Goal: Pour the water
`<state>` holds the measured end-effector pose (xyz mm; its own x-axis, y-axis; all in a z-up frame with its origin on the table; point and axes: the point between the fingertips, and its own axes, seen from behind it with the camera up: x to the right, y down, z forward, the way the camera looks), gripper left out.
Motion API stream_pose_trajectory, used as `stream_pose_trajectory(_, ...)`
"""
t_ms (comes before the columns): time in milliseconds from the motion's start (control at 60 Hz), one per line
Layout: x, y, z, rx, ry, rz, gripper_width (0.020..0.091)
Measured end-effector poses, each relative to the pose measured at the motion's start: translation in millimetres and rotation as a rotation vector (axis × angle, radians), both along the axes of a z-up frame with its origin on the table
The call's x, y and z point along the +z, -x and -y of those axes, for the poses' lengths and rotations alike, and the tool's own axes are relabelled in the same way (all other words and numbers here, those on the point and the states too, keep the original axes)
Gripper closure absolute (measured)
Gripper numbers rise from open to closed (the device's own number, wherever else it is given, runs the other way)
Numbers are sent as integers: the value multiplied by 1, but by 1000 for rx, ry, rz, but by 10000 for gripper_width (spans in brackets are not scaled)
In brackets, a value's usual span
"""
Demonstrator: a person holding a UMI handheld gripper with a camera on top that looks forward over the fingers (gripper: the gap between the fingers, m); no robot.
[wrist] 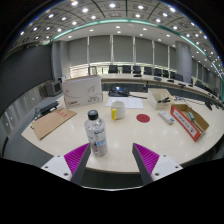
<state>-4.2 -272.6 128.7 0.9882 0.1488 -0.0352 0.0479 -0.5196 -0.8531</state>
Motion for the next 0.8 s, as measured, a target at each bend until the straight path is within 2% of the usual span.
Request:
stream_pose_trajectory(150, -25, 48, -34, 15, -78, 10, 238)
stream_pose_trajectory(350, -55, 63, -96, -73, -145, -21, 255)
stream_pose_trajectory(417, -63, 63, -113, -86, -170, -17, 342)
stream_pose_trajectory(500, -65, 66, -119, -91, -205, -7, 535)
stream_pose_trajectory(567, -65, 63, -126, -109, -223, -5, 553)
stream_pose_trajectory(667, -64, 62, -125, -128, -235, 15, 641)
stream_pose_trajectory(733, -65, 67, -125, -107, -221, 31, 688)
stream_pose_trajectory(800, -60, 75, -122, -83, -210, 30, 705)
